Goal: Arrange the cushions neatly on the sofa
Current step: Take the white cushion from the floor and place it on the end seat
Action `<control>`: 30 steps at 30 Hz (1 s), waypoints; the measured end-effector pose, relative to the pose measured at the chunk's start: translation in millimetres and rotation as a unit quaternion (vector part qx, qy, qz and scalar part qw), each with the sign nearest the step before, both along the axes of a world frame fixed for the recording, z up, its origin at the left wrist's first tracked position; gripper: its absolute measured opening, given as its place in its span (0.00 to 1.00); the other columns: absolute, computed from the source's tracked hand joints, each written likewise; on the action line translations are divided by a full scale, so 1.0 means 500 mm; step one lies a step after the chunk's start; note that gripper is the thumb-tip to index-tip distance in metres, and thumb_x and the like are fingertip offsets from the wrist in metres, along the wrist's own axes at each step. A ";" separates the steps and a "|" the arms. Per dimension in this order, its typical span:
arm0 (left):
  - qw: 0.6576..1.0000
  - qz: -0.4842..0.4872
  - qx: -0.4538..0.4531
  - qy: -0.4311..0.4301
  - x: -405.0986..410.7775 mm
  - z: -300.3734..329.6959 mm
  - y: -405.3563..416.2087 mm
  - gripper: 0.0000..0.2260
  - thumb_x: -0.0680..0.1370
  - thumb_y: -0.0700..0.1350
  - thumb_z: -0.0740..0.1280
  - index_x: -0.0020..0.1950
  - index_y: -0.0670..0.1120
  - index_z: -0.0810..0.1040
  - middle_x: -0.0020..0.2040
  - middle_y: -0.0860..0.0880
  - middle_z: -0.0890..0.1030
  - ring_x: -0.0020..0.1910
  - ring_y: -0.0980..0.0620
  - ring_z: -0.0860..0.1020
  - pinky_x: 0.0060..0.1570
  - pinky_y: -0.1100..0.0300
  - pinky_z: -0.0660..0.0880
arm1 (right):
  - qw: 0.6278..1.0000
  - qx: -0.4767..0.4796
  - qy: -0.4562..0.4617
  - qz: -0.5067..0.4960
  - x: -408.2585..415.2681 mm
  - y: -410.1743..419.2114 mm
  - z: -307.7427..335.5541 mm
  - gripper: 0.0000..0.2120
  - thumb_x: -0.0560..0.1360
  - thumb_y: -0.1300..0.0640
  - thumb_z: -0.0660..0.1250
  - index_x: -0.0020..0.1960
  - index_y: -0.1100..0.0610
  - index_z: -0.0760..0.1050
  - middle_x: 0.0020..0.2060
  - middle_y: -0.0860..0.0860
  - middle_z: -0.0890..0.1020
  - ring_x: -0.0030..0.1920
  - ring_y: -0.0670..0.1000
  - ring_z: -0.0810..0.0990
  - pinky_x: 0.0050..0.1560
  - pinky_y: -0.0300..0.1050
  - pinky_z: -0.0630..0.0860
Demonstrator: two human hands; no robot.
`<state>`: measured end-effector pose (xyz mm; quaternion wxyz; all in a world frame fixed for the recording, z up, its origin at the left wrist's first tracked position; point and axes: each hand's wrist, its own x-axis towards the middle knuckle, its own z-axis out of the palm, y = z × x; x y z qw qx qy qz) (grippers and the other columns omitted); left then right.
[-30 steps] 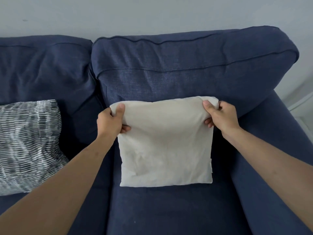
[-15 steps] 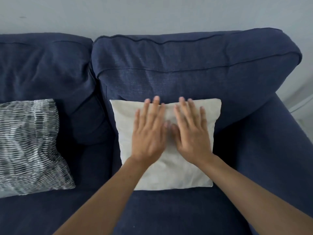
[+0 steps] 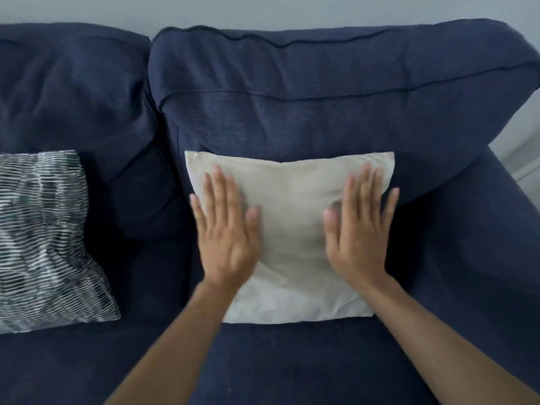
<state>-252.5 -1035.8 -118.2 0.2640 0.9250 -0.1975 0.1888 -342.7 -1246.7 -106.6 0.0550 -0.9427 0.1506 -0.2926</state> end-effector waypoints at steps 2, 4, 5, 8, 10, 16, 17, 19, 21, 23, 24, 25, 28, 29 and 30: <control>0.997 -0.075 -0.010 -0.007 -0.064 -0.018 -0.047 0.29 0.89 0.53 0.49 0.87 0.40 0.53 0.88 0.40 0.51 0.87 0.39 0.50 0.84 0.34 0.48 | 0.995 -0.036 0.020 0.094 -0.010 0.055 -0.030 0.31 0.88 0.48 0.54 0.85 0.62 0.53 0.86 0.62 0.52 0.86 0.65 0.50 0.81 0.77 0.48; 0.996 -0.092 0.001 -0.010 -0.092 -0.059 -0.077 0.28 0.89 0.53 0.47 0.86 0.41 0.53 0.88 0.41 0.52 0.87 0.40 0.52 0.84 0.33 0.51 | 0.991 -0.049 0.035 0.118 -0.013 0.076 -0.072 0.30 0.88 0.49 0.54 0.85 0.61 0.53 0.86 0.60 0.52 0.86 0.64 0.51 0.80 0.78 0.51; 0.997 -0.078 0.006 0.000 -0.090 -0.083 -0.079 0.28 0.89 0.54 0.47 0.86 0.41 0.53 0.88 0.41 0.53 0.87 0.40 0.52 0.83 0.32 0.53 | 0.992 -0.052 0.039 0.106 -0.014 0.073 -0.090 0.31 0.88 0.48 0.53 0.86 0.61 0.53 0.86 0.60 0.53 0.86 0.64 0.52 0.80 0.78 0.51; 0.999 0.002 0.025 0.039 -0.056 -0.142 -0.043 0.31 0.89 0.57 0.46 0.87 0.40 0.52 0.88 0.41 0.52 0.88 0.42 0.50 0.84 0.33 0.51 | 0.996 -0.064 0.054 0.042 -0.019 0.033 -0.128 0.33 0.88 0.44 0.53 0.86 0.62 0.52 0.86 0.59 0.51 0.86 0.64 0.53 0.81 0.76 0.50; 0.996 0.040 0.028 0.069 -0.034 -0.169 -0.001 0.32 0.88 0.58 0.43 0.88 0.41 0.49 0.89 0.43 0.48 0.88 0.44 0.46 0.85 0.35 0.48 | 0.997 -0.043 0.057 -0.013 -0.031 0.003 -0.147 0.34 0.88 0.43 0.50 0.86 0.61 0.50 0.86 0.59 0.50 0.86 0.64 0.50 0.81 0.76 0.49; 0.987 0.103 -0.040 0.119 -0.040 -0.143 0.072 0.32 0.89 0.57 0.45 0.88 0.40 0.45 0.89 0.44 0.43 0.88 0.46 0.41 0.85 0.35 0.46 | 0.994 0.071 0.018 -0.081 -0.088 0.000 -0.137 0.35 0.88 0.41 0.47 0.86 0.62 0.45 0.86 0.64 0.48 0.86 0.65 0.45 0.81 0.77 0.45; 0.991 0.084 -0.043 0.100 -0.057 -0.130 0.063 0.32 0.89 0.56 0.47 0.88 0.39 0.45 0.89 0.42 0.44 0.88 0.45 0.42 0.85 0.35 0.45 | 0.997 0.059 0.015 -0.047 -0.093 0.020 -0.131 0.35 0.88 0.43 0.48 0.86 0.63 0.44 0.86 0.65 0.49 0.86 0.66 0.45 0.81 0.77 0.44; 0.997 0.019 -0.042 0.058 -0.097 -0.113 0.025 0.31 0.88 0.53 0.50 0.87 0.39 0.46 0.88 0.40 0.46 0.88 0.42 0.43 0.85 0.36 0.44 | 0.999 0.026 0.018 0.039 -0.099 0.070 -0.135 0.34 0.88 0.45 0.51 0.85 0.63 0.45 0.85 0.65 0.49 0.86 0.66 0.47 0.81 0.76 0.43; 0.997 -0.049 -0.035 0.039 -0.134 -0.122 -0.022 0.31 0.88 0.53 0.50 0.87 0.40 0.47 0.88 0.40 0.46 0.88 0.41 0.44 0.85 0.36 0.44 | 0.994 0.004 0.025 0.104 -0.102 0.114 -0.162 0.32 0.89 0.46 0.52 0.85 0.62 0.47 0.85 0.63 0.50 0.86 0.65 0.49 0.80 0.78 0.47; 0.997 -0.067 -0.015 0.033 -0.154 -0.151 -0.050 0.30 0.88 0.54 0.49 0.87 0.41 0.48 0.88 0.42 0.47 0.88 0.42 0.46 0.85 0.36 0.48 | 0.993 -0.012 0.036 0.110 -0.105 0.132 -0.198 0.31 0.89 0.48 0.52 0.85 0.62 0.49 0.85 0.62 0.52 0.86 0.64 0.52 0.79 0.80 0.52; 0.998 -0.051 -0.006 0.041 -0.157 -0.175 -0.050 0.30 0.89 0.54 0.49 0.87 0.41 0.48 0.88 0.42 0.47 0.88 0.42 0.47 0.85 0.35 0.49 | 0.994 -0.015 0.044 0.096 -0.109 0.131 -0.218 0.31 0.89 0.47 0.53 0.86 0.62 0.51 0.85 0.62 0.54 0.86 0.64 0.53 0.79 0.79 0.53; 0.998 -0.026 -0.002 0.053 -0.151 -0.195 -0.043 0.31 0.89 0.55 0.49 0.87 0.41 0.48 0.88 0.42 0.48 0.88 0.43 0.48 0.84 0.34 0.50 | 0.995 -0.015 0.053 0.078 -0.112 0.120 -0.229 0.32 0.88 0.46 0.54 0.85 0.63 0.52 0.85 0.62 0.54 0.86 0.64 0.53 0.79 0.78 0.52; 0.991 0.062 0.010 0.122 -0.136 -0.264 0.014 0.32 0.88 0.58 0.44 0.88 0.41 0.46 0.89 0.43 0.46 0.88 0.45 0.45 0.85 0.36 0.47 | 0.997 0.002 0.072 0.009 -0.136 0.084 -0.270 0.35 0.88 0.43 0.53 0.85 0.64 0.53 0.86 0.62 0.53 0.86 0.63 0.50 0.81 0.77 0.49; 0.984 0.084 0.008 0.156 -0.133 -0.280 0.037 0.32 0.88 0.59 0.42 0.88 0.42 0.44 0.89 0.45 0.43 0.88 0.47 0.42 0.85 0.37 0.45 | 0.997 0.020 0.079 -0.019 -0.147 0.074 -0.279 0.35 0.88 0.42 0.52 0.85 0.64 0.51 0.86 0.62 0.52 0.86 0.63 0.49 0.81 0.77 0.49; 0.977 0.104 -0.002 0.187 -0.133 -0.289 0.060 0.33 0.88 0.60 0.41 0.88 0.42 0.43 0.89 0.46 0.40 0.88 0.49 0.39 0.85 0.38 0.44 | 0.994 0.041 0.083 -0.050 -0.159 0.068 -0.283 0.36 0.88 0.42 0.50 0.86 0.64 0.49 0.86 0.61 0.50 0.86 0.63 0.48 0.80 0.77 0.49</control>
